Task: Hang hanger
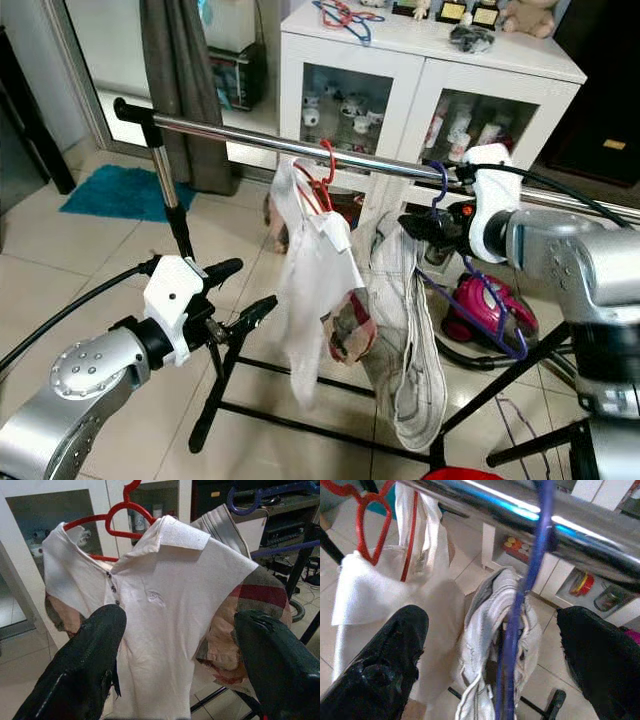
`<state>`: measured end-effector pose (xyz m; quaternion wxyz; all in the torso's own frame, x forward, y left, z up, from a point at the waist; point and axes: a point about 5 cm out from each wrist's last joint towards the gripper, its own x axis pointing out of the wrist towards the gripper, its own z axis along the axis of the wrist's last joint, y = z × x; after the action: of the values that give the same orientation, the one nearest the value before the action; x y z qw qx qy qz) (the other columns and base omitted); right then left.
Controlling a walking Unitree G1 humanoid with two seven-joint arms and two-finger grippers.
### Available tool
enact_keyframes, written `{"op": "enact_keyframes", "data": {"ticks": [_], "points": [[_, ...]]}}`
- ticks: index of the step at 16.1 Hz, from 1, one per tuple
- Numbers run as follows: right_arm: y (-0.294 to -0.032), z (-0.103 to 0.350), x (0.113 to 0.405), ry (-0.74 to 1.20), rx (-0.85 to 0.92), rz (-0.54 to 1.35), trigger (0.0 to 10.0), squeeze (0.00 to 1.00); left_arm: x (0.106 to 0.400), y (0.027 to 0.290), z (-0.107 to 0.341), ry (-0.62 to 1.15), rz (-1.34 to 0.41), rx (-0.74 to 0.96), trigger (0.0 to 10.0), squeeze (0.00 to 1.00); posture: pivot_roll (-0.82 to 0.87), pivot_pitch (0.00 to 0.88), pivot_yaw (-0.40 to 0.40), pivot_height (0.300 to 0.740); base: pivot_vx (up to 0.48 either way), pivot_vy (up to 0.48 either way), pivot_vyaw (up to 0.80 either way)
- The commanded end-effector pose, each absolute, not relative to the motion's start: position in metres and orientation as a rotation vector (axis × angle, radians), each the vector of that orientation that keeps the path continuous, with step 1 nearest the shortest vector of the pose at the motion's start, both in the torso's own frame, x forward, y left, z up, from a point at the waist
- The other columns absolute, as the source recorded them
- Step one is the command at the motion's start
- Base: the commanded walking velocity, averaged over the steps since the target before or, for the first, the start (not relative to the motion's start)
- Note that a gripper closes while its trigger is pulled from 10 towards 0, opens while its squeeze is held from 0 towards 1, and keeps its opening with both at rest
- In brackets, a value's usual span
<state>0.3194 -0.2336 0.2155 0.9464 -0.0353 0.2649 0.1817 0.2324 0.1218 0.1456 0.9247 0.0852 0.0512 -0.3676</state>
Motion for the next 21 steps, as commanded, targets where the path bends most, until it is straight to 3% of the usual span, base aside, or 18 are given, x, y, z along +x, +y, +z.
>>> {"op": "enact_keyframes", "data": {"ticks": [1,2,3,5,21], "points": [[-0.240,0.218,0.324,0.540,-0.071,0.368,9.3,0.00,0.231,0.118,0.147,0.105,-0.791,0.172,10.0,0.00,0.05,0.000,-0.077,0.740,0.000,0.000,0.00],[-0.241,0.216,0.327,0.545,-0.058,0.380,4.6,0.00,0.230,0.116,0.148,0.104,-0.829,0.158,10.0,0.00,0.05,0.000,-0.076,0.740,0.000,0.000,0.00],[-0.241,0.214,0.330,0.546,-0.066,0.384,3.7,0.00,0.228,0.113,0.149,0.106,-0.864,0.149,10.0,0.00,0.05,0.000,-0.076,0.740,0.000,0.000,0.00],[-0.241,0.212,0.334,0.559,-0.075,0.401,0.0,0.00,0.226,0.109,0.150,0.116,-0.947,0.143,10.0,0.00,0.05,0.000,-0.077,0.740,0.000,0.000,0.00],[-0.249,0.210,0.342,0.654,-0.143,0.499,0.0,0.00,0.226,0.110,0.149,0.140,-1.005,0.165,10.0,0.00,0.05,0.000,-0.086,0.740,0.000,0.000,0.00]]}}
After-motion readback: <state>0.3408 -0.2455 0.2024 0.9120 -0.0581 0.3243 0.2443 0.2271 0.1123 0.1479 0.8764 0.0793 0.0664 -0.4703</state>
